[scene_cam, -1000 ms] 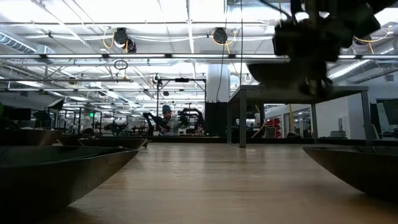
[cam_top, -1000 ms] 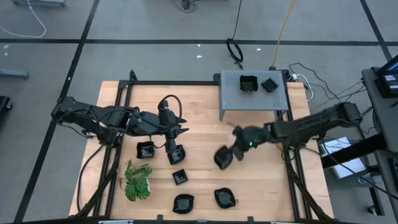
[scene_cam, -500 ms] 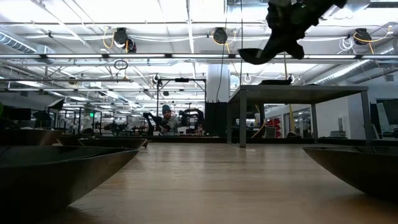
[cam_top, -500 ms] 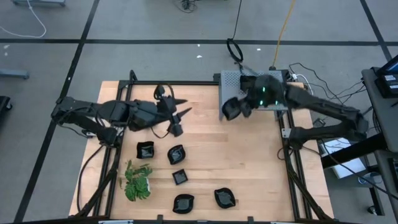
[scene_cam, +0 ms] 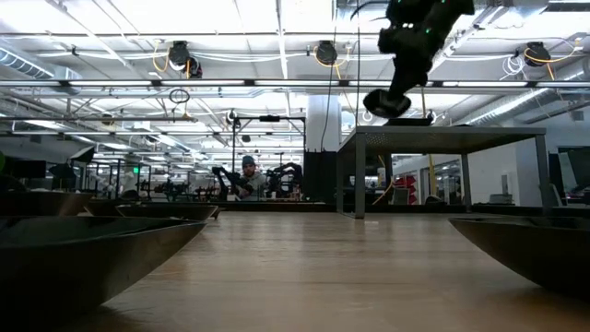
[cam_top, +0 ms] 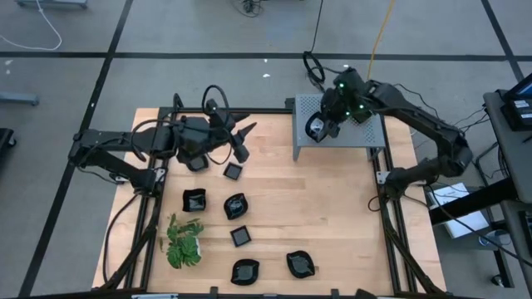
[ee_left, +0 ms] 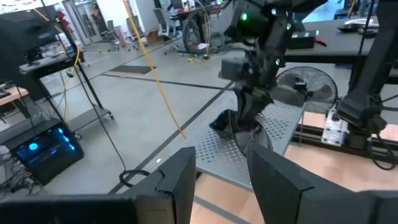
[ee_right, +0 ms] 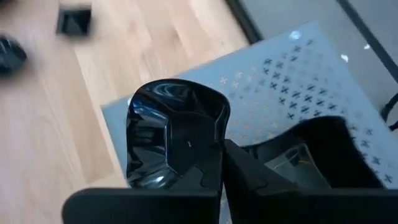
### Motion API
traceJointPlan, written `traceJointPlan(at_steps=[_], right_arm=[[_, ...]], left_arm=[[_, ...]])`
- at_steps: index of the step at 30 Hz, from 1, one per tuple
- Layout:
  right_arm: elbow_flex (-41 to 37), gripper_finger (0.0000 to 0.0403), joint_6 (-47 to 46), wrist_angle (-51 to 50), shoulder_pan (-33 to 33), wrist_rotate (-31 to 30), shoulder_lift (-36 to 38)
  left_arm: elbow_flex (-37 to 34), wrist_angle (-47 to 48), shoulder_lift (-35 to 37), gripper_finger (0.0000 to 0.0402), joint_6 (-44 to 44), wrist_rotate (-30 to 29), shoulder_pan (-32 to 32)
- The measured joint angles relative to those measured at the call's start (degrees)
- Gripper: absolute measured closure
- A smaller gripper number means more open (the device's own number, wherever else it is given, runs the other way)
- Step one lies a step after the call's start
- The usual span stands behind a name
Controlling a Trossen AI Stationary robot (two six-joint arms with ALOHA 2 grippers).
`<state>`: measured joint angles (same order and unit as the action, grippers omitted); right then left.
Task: Pick & Place Mini shaped plates
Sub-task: Put the leaf-shaped plate on the shelf
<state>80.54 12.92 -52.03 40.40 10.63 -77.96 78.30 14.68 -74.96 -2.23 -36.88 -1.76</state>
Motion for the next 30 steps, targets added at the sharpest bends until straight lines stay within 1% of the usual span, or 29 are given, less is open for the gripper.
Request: traceJointPlan(at_steps=[4, 8, 12, 16, 19, 30], right_arm=[[-0.01, 0.0403, 4.09, 0.5, 0.0, -0.04, -2.48], [-0.01, 0.0403, 8.76, 1.22, -0.02, -0.13, -3.35], [-0.01, 0.0403, 11.31, 2.33, -0.02, -0.29, -3.81], [-0.01, 0.04, 11.95, 5.34, -0.13, -3.03, -3.71], [-0.01, 0.0387, 12.53, 5.43, -0.13, -4.67, -3.71], [-0.01, 0.0311, 13.54, 6.62, -0.17, -5.15, -3.71]], left_arm=[[-0.02, 0.0, -0.02, 0.0252, 0.17, 0.13, 0.64], [0.0, 0.02, 0.0, 0.0252, 0.16, 0.13, 1.22], [-0.01, 0.02, 0.0, 0.0252, 0.16, 0.13, 1.81], [0.0, 0.0, 0.0, 0.0252, 0.16, 0.13, 2.12], [0.0, 0.0, 0.0, 0.0252, 0.16, 0.13, 2.12], [-0.02, 0.02, 0.0, 0.0252, 1.1, 0.13, 2.12]])
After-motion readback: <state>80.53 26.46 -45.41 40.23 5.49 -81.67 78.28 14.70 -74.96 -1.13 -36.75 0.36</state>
